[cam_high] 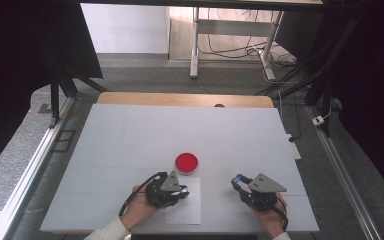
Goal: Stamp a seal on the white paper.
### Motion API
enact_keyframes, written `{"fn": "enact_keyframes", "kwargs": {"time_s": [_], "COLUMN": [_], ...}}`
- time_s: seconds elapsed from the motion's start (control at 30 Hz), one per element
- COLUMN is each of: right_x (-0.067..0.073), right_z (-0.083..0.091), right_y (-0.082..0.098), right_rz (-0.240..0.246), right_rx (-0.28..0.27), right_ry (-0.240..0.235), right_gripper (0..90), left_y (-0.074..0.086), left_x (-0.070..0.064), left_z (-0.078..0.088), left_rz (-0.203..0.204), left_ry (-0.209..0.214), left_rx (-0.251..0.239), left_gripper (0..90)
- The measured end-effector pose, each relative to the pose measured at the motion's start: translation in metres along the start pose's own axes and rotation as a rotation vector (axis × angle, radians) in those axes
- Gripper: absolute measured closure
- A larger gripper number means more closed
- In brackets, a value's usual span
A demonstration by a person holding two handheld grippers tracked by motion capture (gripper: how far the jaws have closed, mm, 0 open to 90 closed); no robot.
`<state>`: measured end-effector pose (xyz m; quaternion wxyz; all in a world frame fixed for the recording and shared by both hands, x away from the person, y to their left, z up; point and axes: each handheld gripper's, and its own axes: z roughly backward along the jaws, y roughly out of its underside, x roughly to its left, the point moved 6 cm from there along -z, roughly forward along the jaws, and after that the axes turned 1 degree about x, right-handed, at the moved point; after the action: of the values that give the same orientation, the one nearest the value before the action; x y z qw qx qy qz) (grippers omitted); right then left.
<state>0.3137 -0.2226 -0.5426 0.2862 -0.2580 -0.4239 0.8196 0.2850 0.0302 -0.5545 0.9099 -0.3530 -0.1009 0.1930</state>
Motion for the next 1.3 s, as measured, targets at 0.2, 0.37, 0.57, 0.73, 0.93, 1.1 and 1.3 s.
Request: {"fn": "enact_keyframes", "kwargs": {"time_s": [0.2, 0.37, 0.57, 0.73, 0.93, 1.1, 1.3], "right_x": [0.0001, 0.0008, 0.0002, 0.0006, 0.0001, 0.0007, 0.0008], "right_z": [0.0, 0.0002, 0.0004, 0.0005, 0.0006, -0.0004, -0.0006], "right_y": [-0.0001, -0.0005, -0.0002, -0.0004, -0.0001, -0.0004, -0.0003], "right_rz": [0.002, 0.001, -0.003, -0.001, 0.0, 0.001, 0.004], "right_rx": [0.002, -0.001, -0.003, -0.002, 0.003, 0.0, 0.005], "right_ry": [0.002, 0.002, 0.003, 0.002, 0.009, 0.002, 0.007], "right_gripper": [64.9, 64.9, 64.9, 64.9, 64.9, 64.9, 64.9], "left_y": [0.0015, 0.0023, 0.0043, 0.007, 0.0084, 0.0068, 0.0033], "left_x": [-0.0015, -0.002, -0.0025, -0.0017, -0.0006, -0.0003, 0.0002], "left_z": [0.0, 0.0001, 0.0006, 0.0013, 0.0016, 0.001, -0.0002], "left_rz": [-0.005, -0.005, -0.003, 0.01, 0.016, 0.012, 0.013], "left_ry": [-0.012, -0.017, -0.021, -0.01, 0.0, 0.001, 0.006], "left_rx": [-0.01, -0.016, -0.026, -0.045, -0.052, -0.043, -0.019], "left_gripper": [76.7, 76.7, 76.7, 76.7, 76.7, 76.7, 76.7]}}
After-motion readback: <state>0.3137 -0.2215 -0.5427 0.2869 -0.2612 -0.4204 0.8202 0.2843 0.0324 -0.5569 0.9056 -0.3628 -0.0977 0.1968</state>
